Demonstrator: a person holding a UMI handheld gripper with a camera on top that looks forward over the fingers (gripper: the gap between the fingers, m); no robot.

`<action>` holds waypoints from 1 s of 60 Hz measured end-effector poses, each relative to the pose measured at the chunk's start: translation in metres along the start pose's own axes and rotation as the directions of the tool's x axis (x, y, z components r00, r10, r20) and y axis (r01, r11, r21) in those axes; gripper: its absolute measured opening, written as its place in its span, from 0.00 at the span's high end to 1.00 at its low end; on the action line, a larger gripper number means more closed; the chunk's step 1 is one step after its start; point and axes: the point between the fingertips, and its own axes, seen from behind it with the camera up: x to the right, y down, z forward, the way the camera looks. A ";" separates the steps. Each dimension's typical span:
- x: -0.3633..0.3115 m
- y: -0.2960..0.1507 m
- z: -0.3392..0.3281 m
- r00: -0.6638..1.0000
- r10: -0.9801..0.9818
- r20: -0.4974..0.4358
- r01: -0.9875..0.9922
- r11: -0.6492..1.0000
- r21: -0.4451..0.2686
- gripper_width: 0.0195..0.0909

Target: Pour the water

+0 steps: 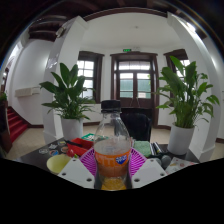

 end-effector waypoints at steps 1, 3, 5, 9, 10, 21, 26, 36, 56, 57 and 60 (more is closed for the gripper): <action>-0.002 0.001 0.004 1.000 0.001 -0.002 -0.001 1.000 0.002 0.76; -0.007 0.004 0.009 1.000 0.007 -0.005 -0.007 1.000 0.009 0.76; 0.002 0.015 0.007 1.000 0.018 0.000 -0.018 1.000 0.004 0.76; -0.005 0.005 0.012 0.999 0.041 -0.015 -0.040 0.998 0.043 0.75; 0.006 0.006 0.001 0.999 0.044 -0.010 -0.043 0.998 0.054 0.75; 0.002 0.003 0.001 0.998 0.054 -0.018 -0.053 0.997 0.062 0.69; -0.007 -0.001 0.005 0.999 0.046 -0.023 -0.045 0.997 0.061 0.60; -0.003 0.007 -0.007 0.996 0.070 -0.059 -0.069 0.998 0.010 0.29; -0.012 0.027 -0.128 0.955 0.113 -0.275 -0.135 0.989 -0.062 0.16; -0.021 0.022 -0.134 0.953 0.113 -0.283 -0.137 0.988 -0.067 0.16; -0.017 0.025 -0.154 0.947 0.122 -0.296 -0.148 0.987 -0.066 0.16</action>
